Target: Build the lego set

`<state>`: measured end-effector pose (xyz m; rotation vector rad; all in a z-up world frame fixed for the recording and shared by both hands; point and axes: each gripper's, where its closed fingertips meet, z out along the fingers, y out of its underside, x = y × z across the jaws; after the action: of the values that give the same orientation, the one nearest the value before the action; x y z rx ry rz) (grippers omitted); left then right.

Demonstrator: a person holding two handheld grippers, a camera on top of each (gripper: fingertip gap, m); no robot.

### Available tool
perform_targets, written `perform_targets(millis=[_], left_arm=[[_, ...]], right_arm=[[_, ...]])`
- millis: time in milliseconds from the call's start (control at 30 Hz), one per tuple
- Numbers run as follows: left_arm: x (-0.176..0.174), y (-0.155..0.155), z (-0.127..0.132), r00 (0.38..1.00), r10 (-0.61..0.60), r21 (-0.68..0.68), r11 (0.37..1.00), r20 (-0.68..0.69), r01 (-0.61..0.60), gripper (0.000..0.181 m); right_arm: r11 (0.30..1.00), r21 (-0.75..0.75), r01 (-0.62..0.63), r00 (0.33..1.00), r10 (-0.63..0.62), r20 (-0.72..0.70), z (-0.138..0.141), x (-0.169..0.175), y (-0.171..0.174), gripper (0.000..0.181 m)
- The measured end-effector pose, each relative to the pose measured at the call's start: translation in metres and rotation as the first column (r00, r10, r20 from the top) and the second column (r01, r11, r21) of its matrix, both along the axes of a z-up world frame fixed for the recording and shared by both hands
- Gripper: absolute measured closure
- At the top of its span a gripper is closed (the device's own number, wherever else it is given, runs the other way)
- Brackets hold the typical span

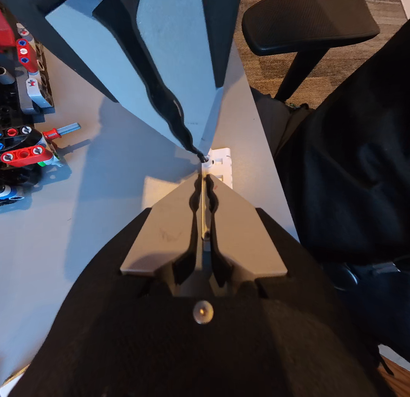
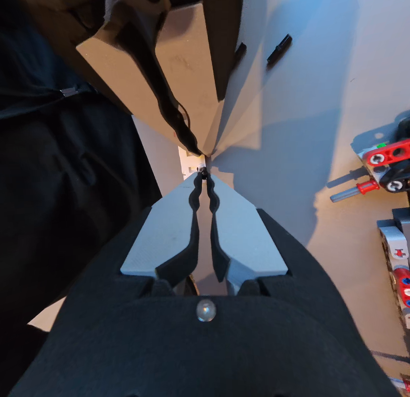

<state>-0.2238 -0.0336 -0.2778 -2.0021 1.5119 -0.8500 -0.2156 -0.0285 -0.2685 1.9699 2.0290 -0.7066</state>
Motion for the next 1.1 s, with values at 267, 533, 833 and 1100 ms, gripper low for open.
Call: perform_targets(millis=[267,533,833,1100], left_arm=[[0.0013,0.0008,0.0001,1.0,0.015,0.025,1.0,-0.001,-0.015,0.18],[0.002,0.0017,-0.0004,1.0,0.03,0.036,0.999,-0.002,-0.03,0.181],[0.0028,0.0013,-0.0001,0.999,0.039,0.041,0.998,-0.003,-0.038,0.181],[0.0039,0.0009,0.0,0.999,0.036,0.133,0.991,-0.022,-0.033,0.181]], right_arm=[[1.0,-0.013,0.014,0.999,-0.013,0.045,-0.0002,0.0034,-0.0014,0.18],[0.999,-0.02,0.046,0.996,-0.044,0.072,-0.0008,0.0016,-0.0007,0.18],[0.996,-0.025,0.083,0.996,-0.082,0.046,-0.0014,0.0003,-0.0021,0.18],[0.985,-0.093,0.144,0.99,-0.144,0.011,-0.0017,0.0018,-0.0028,0.18]])
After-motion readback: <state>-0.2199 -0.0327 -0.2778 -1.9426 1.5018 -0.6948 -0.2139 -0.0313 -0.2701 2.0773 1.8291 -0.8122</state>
